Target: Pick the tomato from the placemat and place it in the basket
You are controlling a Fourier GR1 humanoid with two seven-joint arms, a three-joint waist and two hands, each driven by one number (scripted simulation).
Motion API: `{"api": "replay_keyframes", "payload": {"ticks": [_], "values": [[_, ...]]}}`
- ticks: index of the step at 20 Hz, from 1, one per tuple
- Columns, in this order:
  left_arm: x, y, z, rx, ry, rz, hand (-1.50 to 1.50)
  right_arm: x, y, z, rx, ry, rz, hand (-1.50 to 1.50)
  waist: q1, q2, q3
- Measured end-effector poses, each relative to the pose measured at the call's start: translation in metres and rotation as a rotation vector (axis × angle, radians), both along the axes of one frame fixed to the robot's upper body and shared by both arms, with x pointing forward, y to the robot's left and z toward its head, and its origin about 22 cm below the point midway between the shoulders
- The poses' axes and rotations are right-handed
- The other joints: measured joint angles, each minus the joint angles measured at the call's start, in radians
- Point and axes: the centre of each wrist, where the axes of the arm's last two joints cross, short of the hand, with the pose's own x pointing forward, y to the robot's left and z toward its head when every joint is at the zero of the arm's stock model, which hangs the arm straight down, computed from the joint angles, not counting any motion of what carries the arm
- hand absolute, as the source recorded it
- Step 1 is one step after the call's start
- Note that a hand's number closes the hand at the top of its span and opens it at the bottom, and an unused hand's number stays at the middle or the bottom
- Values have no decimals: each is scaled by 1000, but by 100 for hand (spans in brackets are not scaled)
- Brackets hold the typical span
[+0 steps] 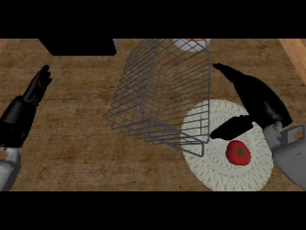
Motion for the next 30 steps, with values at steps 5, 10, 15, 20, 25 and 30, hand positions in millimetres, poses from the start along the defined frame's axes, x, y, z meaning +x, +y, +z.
{"api": "replay_keyframes", "payload": {"ticks": [5,10,15,20,25,30], "values": [[3,-1,6,-3,-8,-9,0,-2,2,47,-188,218,67,-150,7,6,5],[3,-6,9,-8,-12,-18,0,2,-8,79,-227,342,106,-150,15,13,8],[2,-7,12,-12,-15,-18,0,-1,-22,85,-229,407,114,-150,17,16,10],[4,-4,12,-11,-14,-25,0,3,-26,69,-261,455,118,-150,22,19,11],[6,-9,10,-12,-15,-28,0,3,-22,40,-318,516,129,-150,23,20,11],[8,-6,10,-13,-18,-26,0,1,-28,11,-372,580,125,-150,23,20,12]]}}
